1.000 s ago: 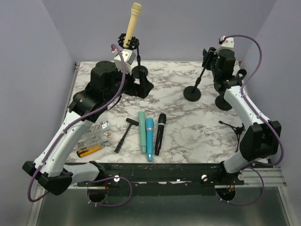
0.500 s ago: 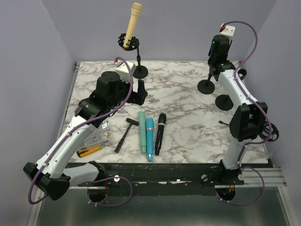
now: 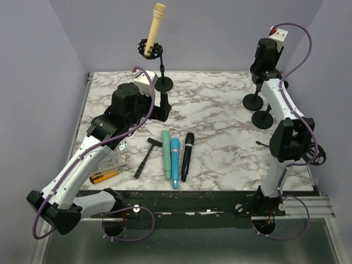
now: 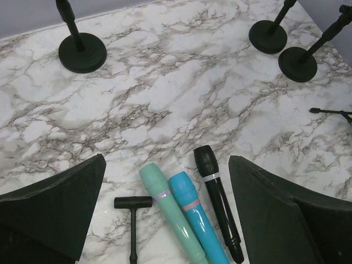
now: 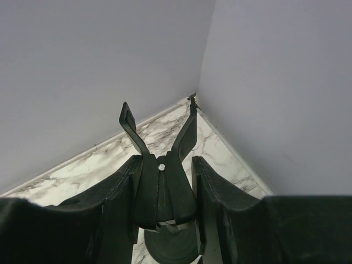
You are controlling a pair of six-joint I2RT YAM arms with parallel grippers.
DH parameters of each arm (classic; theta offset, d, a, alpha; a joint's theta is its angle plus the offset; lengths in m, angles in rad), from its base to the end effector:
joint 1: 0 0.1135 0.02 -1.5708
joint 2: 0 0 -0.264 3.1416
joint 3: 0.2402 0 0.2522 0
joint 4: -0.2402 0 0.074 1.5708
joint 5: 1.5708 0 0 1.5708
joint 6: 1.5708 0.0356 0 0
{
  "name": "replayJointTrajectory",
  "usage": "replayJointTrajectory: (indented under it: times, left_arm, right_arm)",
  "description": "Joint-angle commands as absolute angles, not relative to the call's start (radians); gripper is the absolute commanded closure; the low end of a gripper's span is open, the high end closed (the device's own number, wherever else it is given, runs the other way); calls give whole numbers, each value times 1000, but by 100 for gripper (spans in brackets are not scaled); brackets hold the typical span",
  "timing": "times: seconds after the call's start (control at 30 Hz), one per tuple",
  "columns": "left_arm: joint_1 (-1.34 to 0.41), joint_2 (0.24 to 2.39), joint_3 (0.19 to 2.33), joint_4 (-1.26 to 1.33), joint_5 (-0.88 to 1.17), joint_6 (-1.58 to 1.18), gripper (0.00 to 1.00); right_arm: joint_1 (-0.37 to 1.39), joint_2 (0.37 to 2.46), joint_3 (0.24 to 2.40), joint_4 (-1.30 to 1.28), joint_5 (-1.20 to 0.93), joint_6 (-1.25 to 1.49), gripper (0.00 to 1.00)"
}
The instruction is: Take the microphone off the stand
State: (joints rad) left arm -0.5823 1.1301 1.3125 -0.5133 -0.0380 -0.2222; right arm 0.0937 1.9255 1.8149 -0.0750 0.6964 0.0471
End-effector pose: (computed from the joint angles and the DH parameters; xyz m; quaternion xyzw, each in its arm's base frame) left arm 0.2021 -0.1314 0.4201 0.1349 0.8026 -0.2132 0.5406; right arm 0.4615 0.0204 0.3750 0.2010 0.7283 -0.2197 0.6172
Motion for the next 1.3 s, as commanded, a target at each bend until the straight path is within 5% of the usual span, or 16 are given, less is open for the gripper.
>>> replayJointTrajectory:
  times: [0.0,0.1,0.3,0.4,0.87,1.1,1.27]
  left_arm:
    - [-578,1126,1312,-505,-45,-208,2]
    - [-577,1128,1306,-498,-68,-203,1]
    - [-576,1136,1309,-502,-56,-207,2]
    - [-577,1134,1316,-510,-62,-213,2]
    - [-576,1133,1304,-504,-120,-229,2]
    - [-577,1142,1289,-493,-179,-221,2]
    - [-576,1175,1282,-483,-200,-215,2]
  right_arm:
    - [83,1923,1840,-99,635,52,79]
    - [83,1876,1775,-85,598,82,53]
    - [83,1804,1727,-112,523,104,23]
    - [83,1771,1741,-156,501,122,0]
    - [124,1477,1619,-296,201,376,0]
    - [322,1377,1297,-142,-86,512,0]
    - [498,1409,1137,-21,-96,608,0]
